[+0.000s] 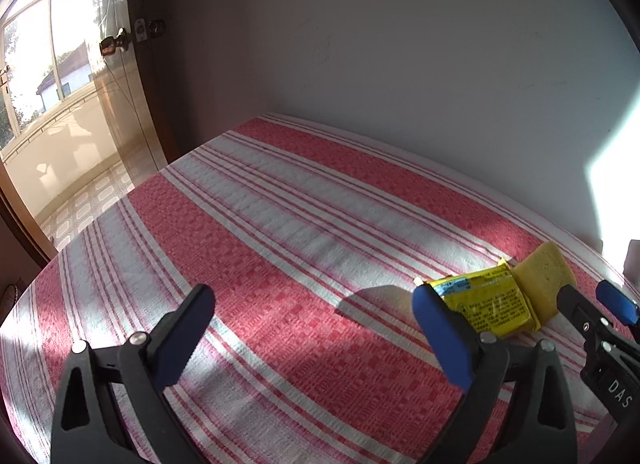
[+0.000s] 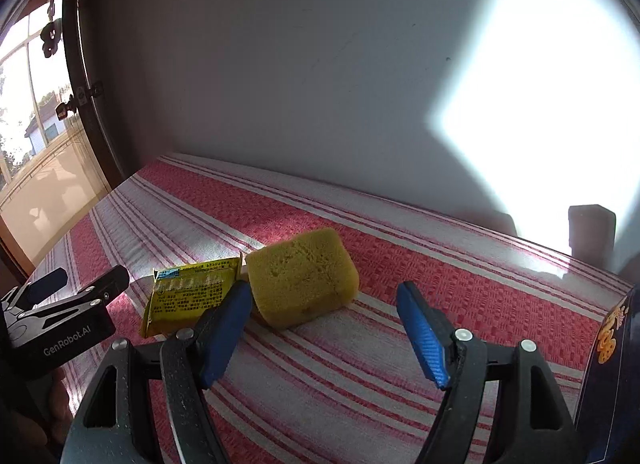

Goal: Organize objects
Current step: 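Grasp the yellow packet with the left tool while the right tool grasps a yellow sponge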

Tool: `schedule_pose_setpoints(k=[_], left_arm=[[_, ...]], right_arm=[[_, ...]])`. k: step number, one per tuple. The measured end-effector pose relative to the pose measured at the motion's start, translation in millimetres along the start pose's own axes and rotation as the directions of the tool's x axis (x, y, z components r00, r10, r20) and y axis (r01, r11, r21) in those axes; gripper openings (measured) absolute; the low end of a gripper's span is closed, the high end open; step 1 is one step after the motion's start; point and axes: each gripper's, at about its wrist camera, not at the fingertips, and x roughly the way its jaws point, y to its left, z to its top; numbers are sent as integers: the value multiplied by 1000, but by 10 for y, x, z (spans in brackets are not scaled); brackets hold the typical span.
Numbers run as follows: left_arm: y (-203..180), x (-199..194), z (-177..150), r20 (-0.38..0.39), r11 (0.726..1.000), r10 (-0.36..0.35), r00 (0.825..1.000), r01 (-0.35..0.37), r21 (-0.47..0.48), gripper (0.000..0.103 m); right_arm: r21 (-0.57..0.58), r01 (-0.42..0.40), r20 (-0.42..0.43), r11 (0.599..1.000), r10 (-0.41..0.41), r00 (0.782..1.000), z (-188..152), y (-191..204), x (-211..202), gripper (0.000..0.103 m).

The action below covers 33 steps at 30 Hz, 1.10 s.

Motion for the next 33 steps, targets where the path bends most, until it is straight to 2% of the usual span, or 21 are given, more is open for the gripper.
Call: schedule_pose_setpoints(k=[3,7,11,12,17,21,24,31,33], left_arm=[[0,11,9,-3,1000,-2,1000,2,2,100],[-17,15,19,-5,1000,-10,1000,10,15,100],[-28,14,32,-1,999,-32,999,32,32,100],[-37,2,27,2,999,-41,999,41,35,100],[-63,-35,25,16,997,-72,997,72,42,100],[-158,-64,14,24,994,-98,995,96,47,102],[-340,-31,13,3,992,-109,994,108,66,102],[-863,153,58,-73,989,-80,994,89,121,102],[-979,220,60,-99,989,-46,994,59,134,102]], right_arm=[[-41,-22,-77,999,19,997,76,53,229,77],[-64,-11,-153,998,1,988,132,99,449,77],[-77,8,-169,997,-21,985,170,100,518,75],[-79,6,-163,997,-19,986,168,102,498,68],[-46,17,-129,999,-23,991,123,19,337,66],[-2,44,-69,999,-44,997,-2,-99,17,67],[36,62,-17,997,-62,998,-112,-173,-236,67],[78,91,51,993,-95,994,-357,-270,-637,67],[100,84,53,991,-89,995,-395,-368,-703,67]])
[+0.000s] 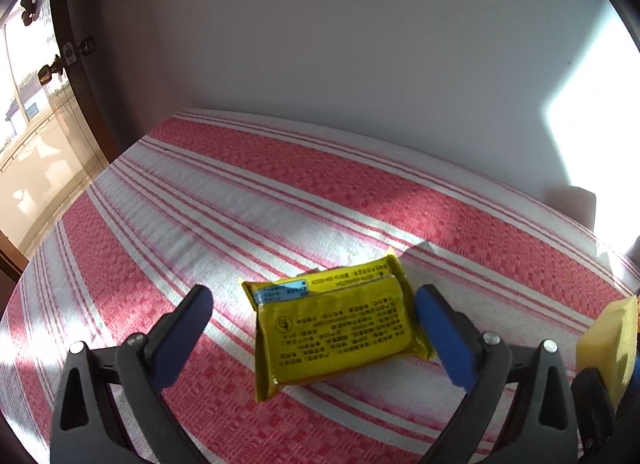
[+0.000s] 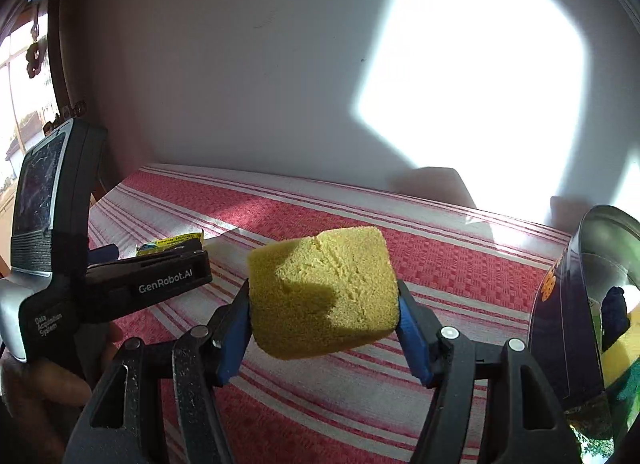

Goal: Organize objects
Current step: 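Grasp the yellow packet with the left tool while the right tool grasps a yellow sponge, then carry the yellow packet and yellow sponge over the silver tin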

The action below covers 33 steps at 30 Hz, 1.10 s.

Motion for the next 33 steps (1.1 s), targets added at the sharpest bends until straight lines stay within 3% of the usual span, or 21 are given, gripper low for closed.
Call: schedule_pose_setpoints(k=[4,9,11,12,13,20,23,27,33], left_arm=[[-87,98,21,-45,1000,18,999,-18,5,103],[16,152,14,-68,998,-45,997,41,-53,103],[-3,120,9,-53,998,-56,997,54,-43,93],[-14,90,5,-38,997,-64,997,63,-36,79],[-33,77,0,-35,997,-69,997,69,-25,76],[-15,56,-13,-28,995,-96,995,96,-10,73],[-2,-19,-36,-4,993,-116,993,116,-18,72],[12,-216,-61,91,995,-98,991,100,-13,72],[-45,-460,-105,210,998,-68,975,65,23,72]], right_arm=[[57,-21,-21,998,23,1000,10,-101,25,67],[95,-51,-49,994,56,997,4,-254,-42,67],[100,-53,-52,994,58,997,9,-266,-50,67],[98,-51,-50,994,56,997,7,-271,-64,67],[95,-48,-47,994,53,998,10,-268,-81,67],[67,-34,-18,997,35,999,18,-148,-45,67],[76,-27,19,997,26,999,21,-112,-137,67],[72,-12,113,997,4,994,47,-53,-221,67],[14,86,292,996,-86,952,30,48,-491,67]])
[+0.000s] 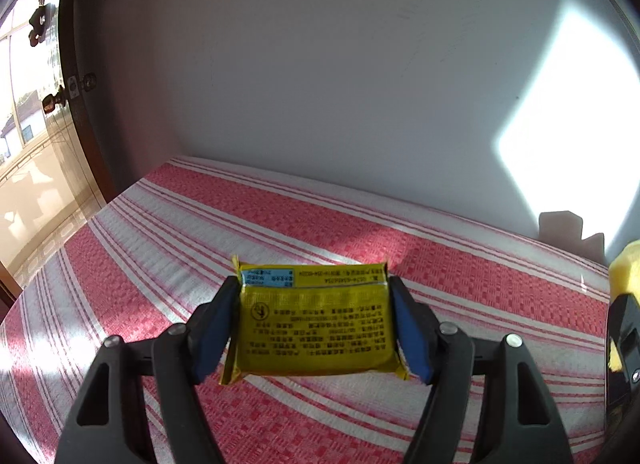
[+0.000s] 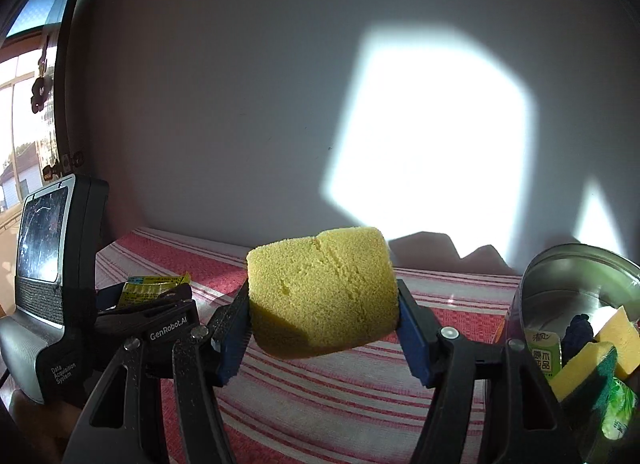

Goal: Organize objects
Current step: 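Carry the yellow packet and yellow sponge over the silver tin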

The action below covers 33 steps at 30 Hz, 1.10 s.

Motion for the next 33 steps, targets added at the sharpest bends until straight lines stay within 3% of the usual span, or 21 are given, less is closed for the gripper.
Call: schedule_pose_setpoints(k=[7,33], left_arm=[[80,-172,-34,84,1000,9,996,-11,24,72],[0,-652,-359,145,999,-17,989,10,48,72]], right_arm=[[-29,33,57,999,-31,998,5,-3,-19,67],[-25,90,81,996,-88,993,-256,-37,-511,67]])
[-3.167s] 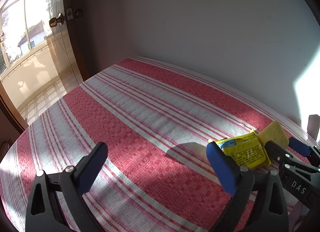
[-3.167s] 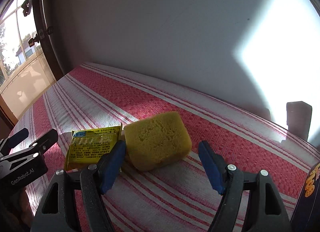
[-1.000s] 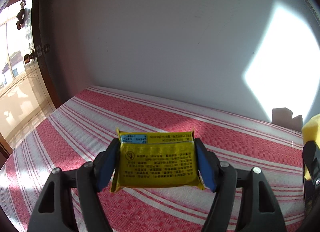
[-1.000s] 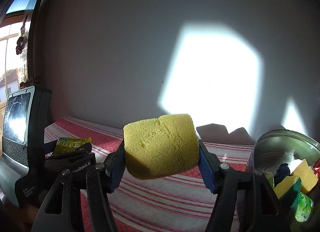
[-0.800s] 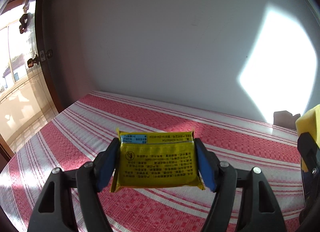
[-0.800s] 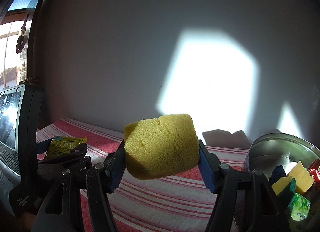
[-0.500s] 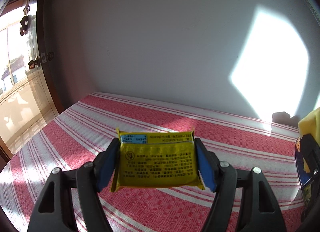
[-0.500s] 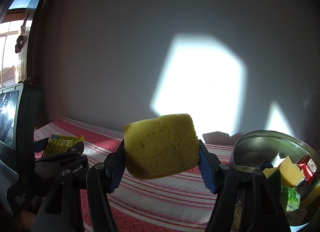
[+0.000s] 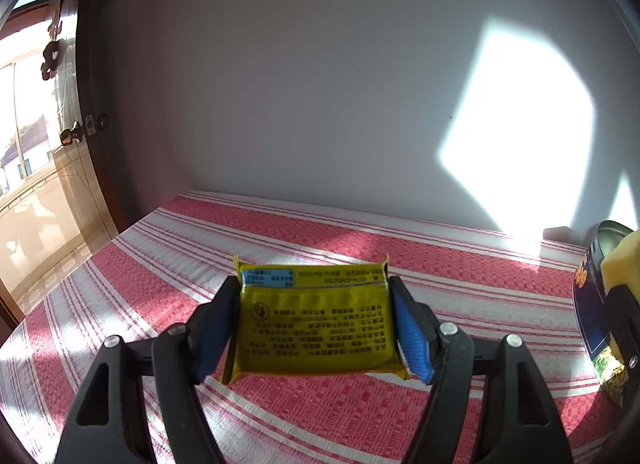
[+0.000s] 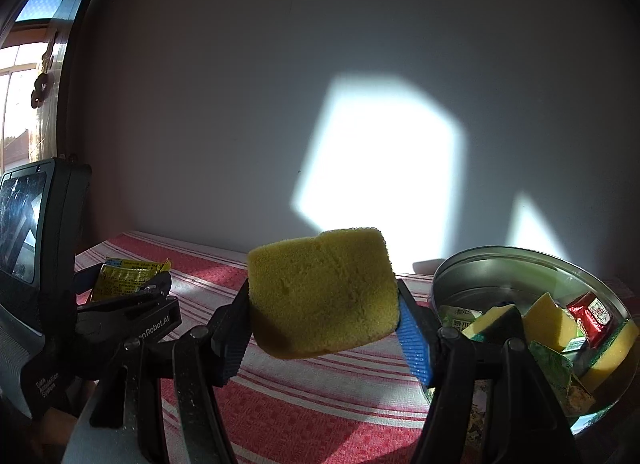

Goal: Organize objects
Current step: 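Carry the yellow packet and yellow sponge over the silver tin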

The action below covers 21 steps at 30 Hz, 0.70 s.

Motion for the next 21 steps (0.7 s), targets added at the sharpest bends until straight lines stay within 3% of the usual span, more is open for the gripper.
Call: schedule_pose_setpoints(k=[21], left_arm=[[-364,-314,-135,17,998,-59,998,58,40,72]], right_arm=[[-4,21,-7,1000,-21,1000,-220,-416,-596,67]])
